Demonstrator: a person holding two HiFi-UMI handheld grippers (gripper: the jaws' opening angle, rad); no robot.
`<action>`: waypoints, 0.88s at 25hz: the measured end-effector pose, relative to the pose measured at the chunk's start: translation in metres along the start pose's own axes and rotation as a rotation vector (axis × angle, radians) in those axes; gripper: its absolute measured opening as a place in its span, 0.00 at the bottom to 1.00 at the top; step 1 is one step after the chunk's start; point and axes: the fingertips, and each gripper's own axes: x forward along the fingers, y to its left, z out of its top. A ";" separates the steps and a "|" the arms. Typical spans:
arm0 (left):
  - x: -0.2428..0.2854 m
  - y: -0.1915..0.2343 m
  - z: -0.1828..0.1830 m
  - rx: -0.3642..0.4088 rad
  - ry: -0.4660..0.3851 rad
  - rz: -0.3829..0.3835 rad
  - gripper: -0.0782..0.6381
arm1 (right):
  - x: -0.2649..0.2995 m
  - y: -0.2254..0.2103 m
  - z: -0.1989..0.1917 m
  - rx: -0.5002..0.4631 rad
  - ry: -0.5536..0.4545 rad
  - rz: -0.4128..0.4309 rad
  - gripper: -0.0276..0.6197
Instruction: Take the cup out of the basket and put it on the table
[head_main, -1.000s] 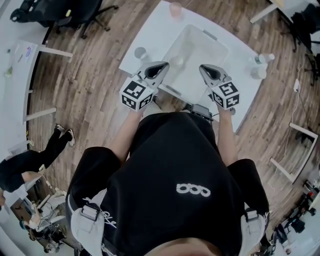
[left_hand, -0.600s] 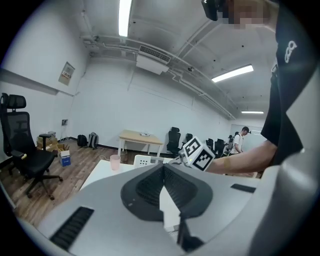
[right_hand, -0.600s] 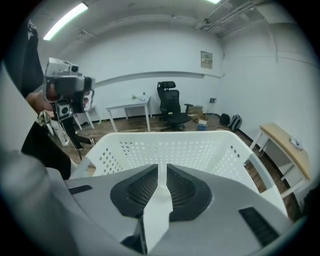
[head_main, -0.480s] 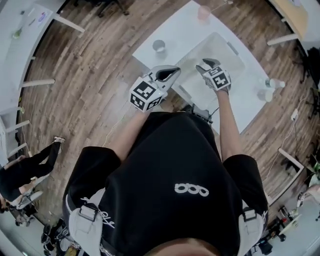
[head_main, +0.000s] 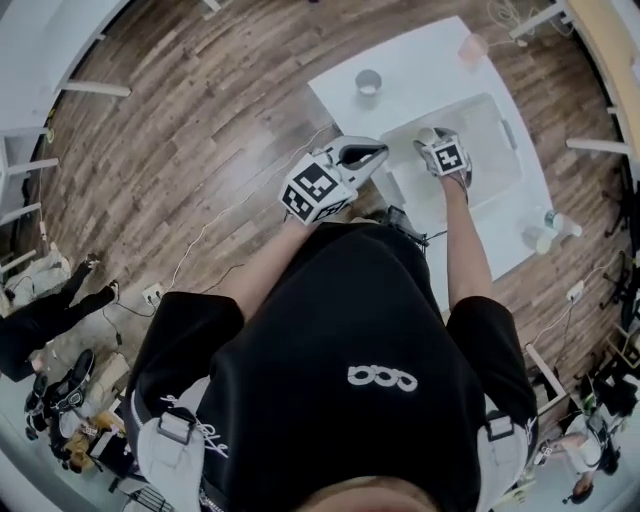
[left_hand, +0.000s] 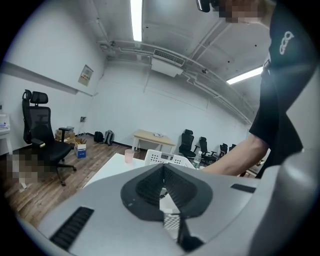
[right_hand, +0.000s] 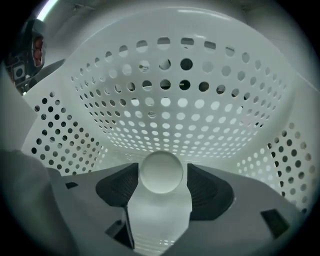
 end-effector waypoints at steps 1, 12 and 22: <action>-0.004 0.002 -0.002 -0.008 0.000 0.013 0.12 | 0.003 0.001 0.001 0.005 -0.003 0.007 0.49; -0.030 0.016 -0.020 -0.035 0.013 0.059 0.12 | -0.004 0.011 0.028 0.062 -0.110 -0.005 0.47; -0.012 0.013 0.000 0.012 0.012 -0.039 0.12 | -0.071 0.006 0.043 0.148 -0.219 -0.077 0.47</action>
